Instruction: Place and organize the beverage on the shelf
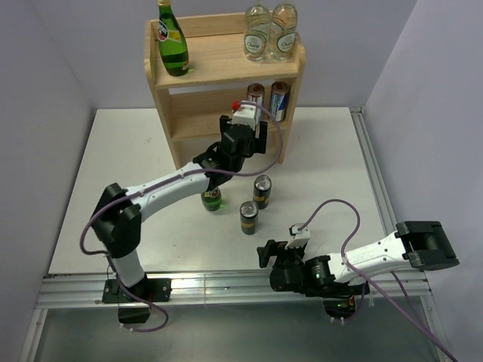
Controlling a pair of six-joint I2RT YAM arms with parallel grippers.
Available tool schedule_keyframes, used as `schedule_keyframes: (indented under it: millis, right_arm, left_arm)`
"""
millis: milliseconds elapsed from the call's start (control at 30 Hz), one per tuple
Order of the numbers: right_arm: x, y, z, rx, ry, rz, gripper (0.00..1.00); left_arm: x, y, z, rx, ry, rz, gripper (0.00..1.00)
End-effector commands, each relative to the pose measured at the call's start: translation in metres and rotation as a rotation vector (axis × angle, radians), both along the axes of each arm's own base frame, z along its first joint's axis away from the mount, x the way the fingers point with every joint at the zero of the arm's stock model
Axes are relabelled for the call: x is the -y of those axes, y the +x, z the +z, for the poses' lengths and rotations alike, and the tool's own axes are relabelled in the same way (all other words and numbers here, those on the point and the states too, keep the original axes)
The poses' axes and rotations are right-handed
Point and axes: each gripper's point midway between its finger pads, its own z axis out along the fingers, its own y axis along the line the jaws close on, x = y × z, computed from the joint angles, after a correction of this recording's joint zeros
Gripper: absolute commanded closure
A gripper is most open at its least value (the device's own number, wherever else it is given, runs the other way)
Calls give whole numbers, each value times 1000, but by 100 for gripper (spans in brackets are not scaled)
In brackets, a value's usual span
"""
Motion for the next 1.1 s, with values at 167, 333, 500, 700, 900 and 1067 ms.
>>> schedule_keyframes:
  millis: [167,333,500,700,900,1067]
  right_arm:
    - [1,4,4,24,42,-31,0]
    - [2,4,3,22,47,-29,0]
    - [1,4,3,23,38,-28,0]
    - [0,3,3,18,38,-26,0]
    - [0,2,2,13,36,-21,0]
    - [-1,2,2,10,35,-21,0]
  left_arm:
    - [-25,-74,55,53,-90,9,11]
    - [-61,-117,24,3,-111,78,11]
    - [-96,-146,-25,-88,-145,105,13]
    - [-117,-177,-81,-161,-134,124,13]
    - [-118,-179,-115,-178,-120,132,13]
    - [-111,-173,-149,-185,-57,132,13]
